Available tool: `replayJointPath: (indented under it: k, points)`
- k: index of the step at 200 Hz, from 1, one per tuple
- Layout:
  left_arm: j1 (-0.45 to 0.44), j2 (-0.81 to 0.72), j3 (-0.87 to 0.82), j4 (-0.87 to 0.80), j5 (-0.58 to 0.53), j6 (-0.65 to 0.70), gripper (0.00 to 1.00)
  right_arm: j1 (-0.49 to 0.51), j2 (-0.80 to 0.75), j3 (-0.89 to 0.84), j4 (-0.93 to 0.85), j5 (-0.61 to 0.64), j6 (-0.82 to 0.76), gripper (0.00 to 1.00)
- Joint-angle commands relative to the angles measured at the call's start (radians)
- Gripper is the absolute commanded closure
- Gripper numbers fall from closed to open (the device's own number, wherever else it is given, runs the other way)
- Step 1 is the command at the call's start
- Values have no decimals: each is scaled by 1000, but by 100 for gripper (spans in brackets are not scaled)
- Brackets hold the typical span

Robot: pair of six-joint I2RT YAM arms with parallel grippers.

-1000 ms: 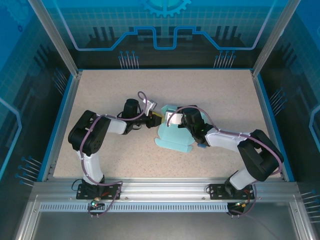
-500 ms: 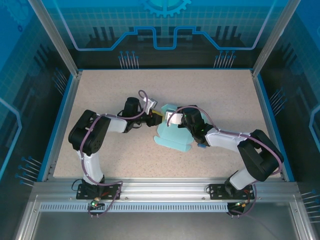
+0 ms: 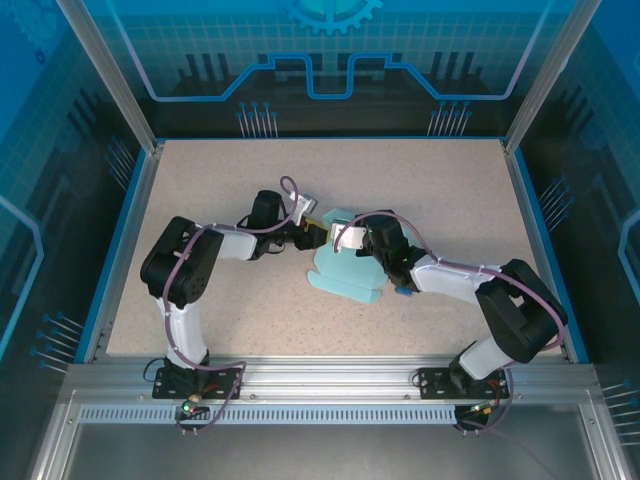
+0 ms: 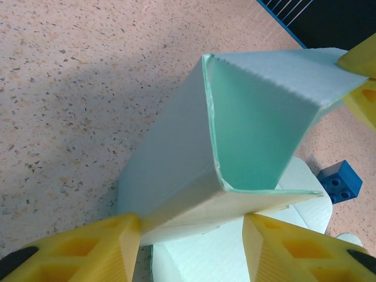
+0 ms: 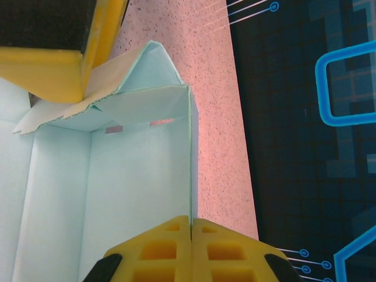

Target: Fold the paper box

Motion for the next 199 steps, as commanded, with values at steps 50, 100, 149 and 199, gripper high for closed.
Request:
replayJointPath:
  k: [50, 100, 149, 199]
  points:
    - [-13, 27, 30, 34, 126, 47, 57, -19, 11, 28, -46, -48, -30, 100]
    - [-13, 44, 73, -39, 126, 62, 58, -5, 60, -15, 80, 11, -136, 100]
    - [-13, 48, 89, -61, 110, 55, 55, 14, 81, -51, 154, 44, -166, 100]
    - [-20, 23, 67, -34, 16, 25, 49, 25, 49, -45, 117, 23, -88, 100]
